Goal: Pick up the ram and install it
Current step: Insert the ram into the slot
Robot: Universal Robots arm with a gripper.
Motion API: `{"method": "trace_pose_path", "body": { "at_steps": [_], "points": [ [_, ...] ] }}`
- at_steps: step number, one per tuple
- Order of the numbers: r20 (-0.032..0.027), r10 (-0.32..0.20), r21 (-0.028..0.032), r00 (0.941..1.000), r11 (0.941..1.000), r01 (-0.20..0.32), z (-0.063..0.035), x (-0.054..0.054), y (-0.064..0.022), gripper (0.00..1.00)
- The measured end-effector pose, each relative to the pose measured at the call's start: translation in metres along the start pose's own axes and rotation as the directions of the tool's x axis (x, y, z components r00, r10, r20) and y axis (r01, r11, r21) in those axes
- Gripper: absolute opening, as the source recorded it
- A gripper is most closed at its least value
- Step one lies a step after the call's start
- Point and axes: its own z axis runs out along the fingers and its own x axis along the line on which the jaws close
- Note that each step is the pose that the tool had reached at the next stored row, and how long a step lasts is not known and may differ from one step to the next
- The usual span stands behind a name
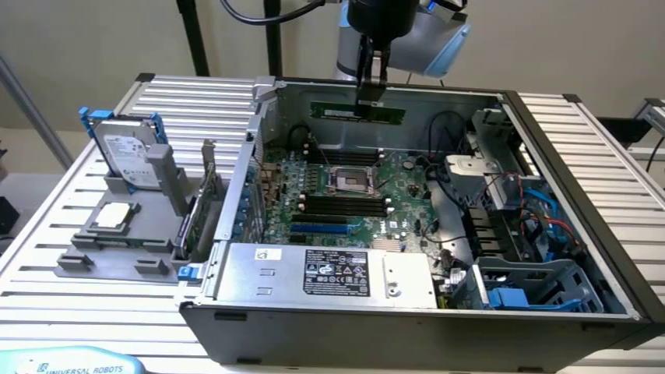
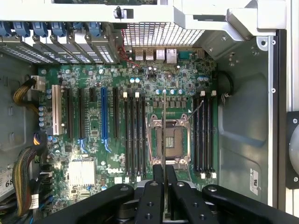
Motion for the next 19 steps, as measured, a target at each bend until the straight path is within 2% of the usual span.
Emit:
{"method": "trace_pose_path", "body": {
  "at_steps": [11,17,19],
  "points": [
    [0.0,0.0,0.0002,1.0,1.0,0.0,0.0012,0.001,-0.0001,0.13],
    [-0.0002,-0.001,0.0003,1.0,1.0,0.001,0.0104,0.004,-0.0005,0.13],
    [-0.0026,-0.002,0.0003,1.0,1.0,0.002,0.0131,0.005,-0.0007,0.13]
  ]
}}
